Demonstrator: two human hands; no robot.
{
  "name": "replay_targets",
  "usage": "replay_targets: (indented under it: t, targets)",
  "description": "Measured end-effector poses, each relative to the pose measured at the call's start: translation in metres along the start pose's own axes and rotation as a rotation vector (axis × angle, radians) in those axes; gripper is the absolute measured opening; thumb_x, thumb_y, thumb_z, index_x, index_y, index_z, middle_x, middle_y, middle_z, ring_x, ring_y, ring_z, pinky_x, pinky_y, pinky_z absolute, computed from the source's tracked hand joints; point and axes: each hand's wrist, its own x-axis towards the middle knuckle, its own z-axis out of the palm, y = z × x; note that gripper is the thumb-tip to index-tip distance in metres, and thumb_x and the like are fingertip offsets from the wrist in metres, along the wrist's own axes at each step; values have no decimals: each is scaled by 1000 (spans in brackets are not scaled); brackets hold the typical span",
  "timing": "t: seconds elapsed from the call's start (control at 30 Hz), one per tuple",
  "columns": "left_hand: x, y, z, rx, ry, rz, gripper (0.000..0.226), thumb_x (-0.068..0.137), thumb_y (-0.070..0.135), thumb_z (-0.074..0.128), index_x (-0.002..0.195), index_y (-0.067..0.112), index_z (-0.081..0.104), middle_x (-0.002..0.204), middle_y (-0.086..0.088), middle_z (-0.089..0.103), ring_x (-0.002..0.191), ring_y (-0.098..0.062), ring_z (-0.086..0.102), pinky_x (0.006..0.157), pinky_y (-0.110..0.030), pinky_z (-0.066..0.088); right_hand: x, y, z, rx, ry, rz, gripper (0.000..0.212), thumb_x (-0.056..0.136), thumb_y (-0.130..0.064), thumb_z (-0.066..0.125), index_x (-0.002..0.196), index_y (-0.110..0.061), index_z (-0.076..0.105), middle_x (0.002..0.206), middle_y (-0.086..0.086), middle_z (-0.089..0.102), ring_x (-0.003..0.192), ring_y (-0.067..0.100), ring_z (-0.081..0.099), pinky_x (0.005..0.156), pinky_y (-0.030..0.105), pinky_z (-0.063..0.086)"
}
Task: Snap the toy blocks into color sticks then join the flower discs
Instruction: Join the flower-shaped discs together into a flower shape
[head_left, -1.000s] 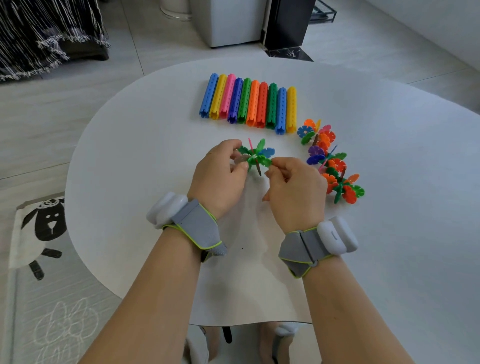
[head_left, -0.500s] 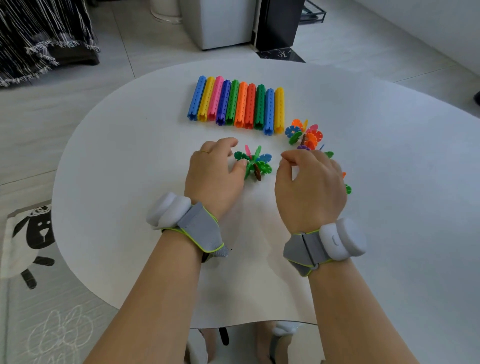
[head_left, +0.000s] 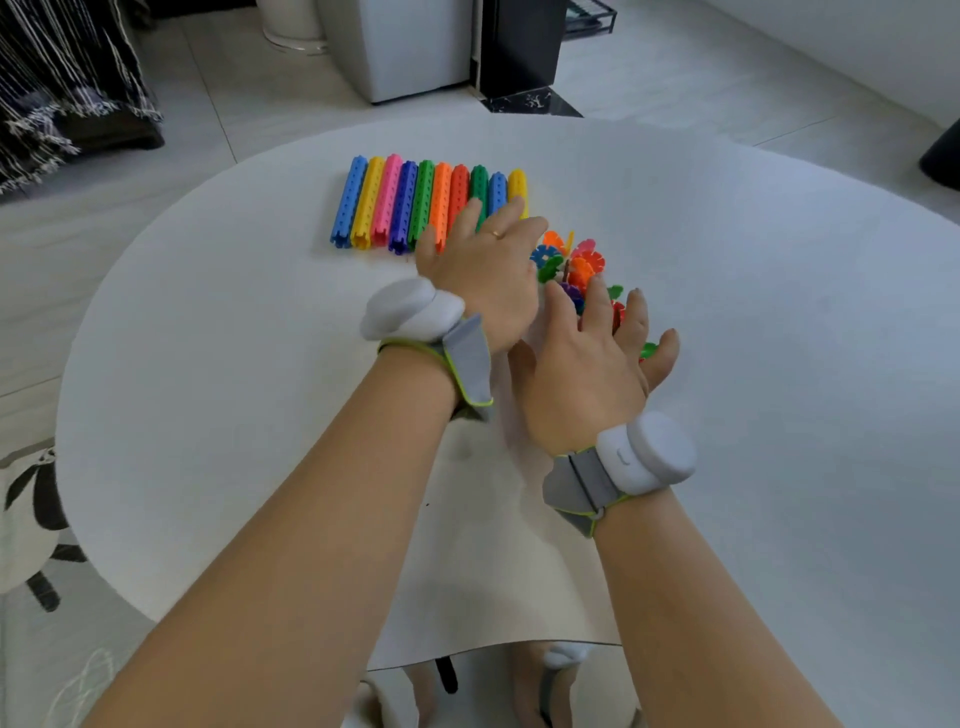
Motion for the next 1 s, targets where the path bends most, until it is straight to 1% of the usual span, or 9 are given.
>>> replay_targets:
  t: [0.1, 0.2, 0.27, 0.37, 0.53, 0.63, 0.73, 0.87, 1.0]
  targets:
    - [17, 9, 1, -6, -135, 79, 60, 90, 13, 37, 144, 36, 24, 157, 13, 9, 145, -18, -1, 115, -47, -1, 2, 1, -3, -2, 49, -13, 50, 83, -44, 59, 130, -28, 50, 147, 8, 41, 138, 41, 26, 106, 67, 9]
    - [23, 15, 2, 60, -247, 115, 61, 90, 13, 35, 146, 33, 20, 157, 13, 8, 145, -17, -3, 114, -52, -7, 3, 4, -1, -15, -84, -28, 52, 90, -37, 49, 139, -30, 35, 156, 0, 22, 144, 34, 8, 108, 62, -4]
    - [22, 15, 2, 114, -267, 128, 57, 92, 14, 33, 145, 32, 23, 156, 14, 10, 145, -17, 0, 113, -56, -7, 2, 8, -3, 8, -44, -29, 45, 91, -34, 48, 135, -29, 39, 156, -1, 23, 144, 34, 9, 107, 62, -6]
    - [13, 13, 0, 171, -223, 148, 55, 90, 10, 34, 140, 30, 32, 153, 13, 20, 143, -18, 8, 111, -59, -4, 0, 14, -8, 29, -83, -27, 29, 93, -27, 42, 122, -25, 45, 156, -5, 23, 145, 34, 7, 109, 63, -6]
    - [-9, 1, -3, 229, -155, 135, 56, 85, 4, 36, 133, 32, 40, 145, 12, 32, 139, -17, 15, 110, -61, -2, -5, 18, -16, 110, -90, -12, 20, 92, -21, 45, 112, -19, 47, 151, -5, 35, 146, 32, 11, 111, 62, -4]
    - [-27, -7, -6, 195, -141, 96, 52, 86, 4, 36, 130, 31, 43, 143, 11, 34, 138, -16, 17, 110, -60, -3, -6, 19, -22, 183, -116, -33, 25, 93, -18, 42, 117, -17, 45, 135, -3, 50, 145, 25, 15, 113, 58, -3]
    - [-41, -16, -8, 194, -122, 45, 52, 87, 6, 37, 134, 30, 40, 146, 9, 31, 139, -16, 15, 111, -56, -2, -7, 15, -25, 243, -115, -79, 23, 90, -14, 43, 113, -15, 49, 119, -2, 57, 144, 23, 20, 114, 54, -4]
    - [-54, -35, -10, 184, -60, 6, 60, 84, 2, 40, 136, 31, 38, 147, 7, 32, 136, -21, 22, 113, -48, 12, -9, 6, -26, 290, -131, -173, 21, 91, -12, 42, 109, -14, 52, 110, -1, 61, 141, 22, 26, 115, 53, -3]
    - [-60, -60, -12, 109, 17, 8, 60, 81, -4, 41, 134, 24, 44, 142, 3, 39, 129, -27, 30, 101, -37, 28, -10, -9, -23, 290, -157, -234, 20, 93, -13, 40, 107, -17, 52, 108, -4, 63, 142, 21, 25, 115, 54, -3]
